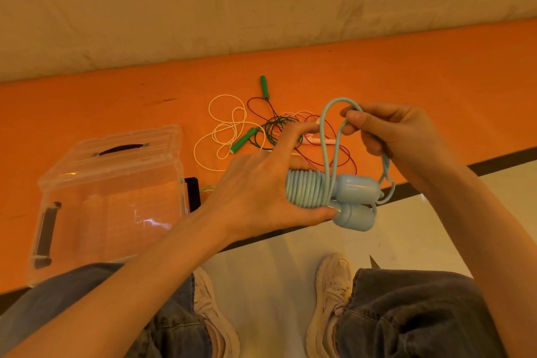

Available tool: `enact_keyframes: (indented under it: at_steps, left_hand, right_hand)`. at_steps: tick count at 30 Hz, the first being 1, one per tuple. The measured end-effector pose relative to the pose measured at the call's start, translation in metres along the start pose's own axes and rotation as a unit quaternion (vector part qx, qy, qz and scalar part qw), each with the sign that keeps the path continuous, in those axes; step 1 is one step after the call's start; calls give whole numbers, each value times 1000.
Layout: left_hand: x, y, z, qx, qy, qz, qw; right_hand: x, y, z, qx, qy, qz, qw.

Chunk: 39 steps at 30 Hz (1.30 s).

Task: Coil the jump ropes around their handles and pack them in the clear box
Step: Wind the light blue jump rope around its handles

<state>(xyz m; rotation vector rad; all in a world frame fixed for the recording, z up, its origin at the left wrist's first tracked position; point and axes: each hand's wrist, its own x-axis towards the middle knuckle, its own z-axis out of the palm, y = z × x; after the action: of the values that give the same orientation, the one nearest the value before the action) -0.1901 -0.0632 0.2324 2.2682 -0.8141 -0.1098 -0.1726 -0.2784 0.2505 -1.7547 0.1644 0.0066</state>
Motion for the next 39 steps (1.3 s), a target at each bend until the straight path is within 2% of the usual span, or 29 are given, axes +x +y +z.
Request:
enact_keyframes:
  at_steps: [3, 6, 9, 19, 24, 28, 30, 34, 36, 39]
  left_hand:
    - [-1, 0, -1, -17, 12, 19, 1000]
    - [-1, -1, -2, 8, 30, 64, 997]
    - [-1, -4, -2, -12, 36, 110, 993]
    - [6, -12, -15, -132, 111, 42, 984]
    - [6, -10, -16, -154, 107, 51, 981]
    - [5, -8, -14, -219, 84, 27, 972]
    - [4, -7, -14, -232, 81, 20, 969]
    - [4, -6, -18, -238, 93, 13, 967]
    - [5, -7, -20, -233, 110, 5, 966]
    - [6, -8, -22, -246, 127, 4, 961]
  right_hand:
    - [1, 3, -1, -11, -8, 11, 1000]
    - [0, 3, 0, -36, -27, 9, 999]
    - [-1, 2, 3, -64, -47, 0, 997]
    - [3, 11, 1, -63, -65, 50, 995]
    - [-3, 6, -1, -184, -87, 57, 977]
    - [-7, 1, 4, -348, -122, 45, 929]
    - [-10, -3, 6, -386, -153, 44, 909]
    - [-9, -2, 8, -386, -170, 54, 905]
    - [-9, 1, 12, -341, -164, 93, 921]
    - [-8, 7, 7, -251, -202, 152, 935]
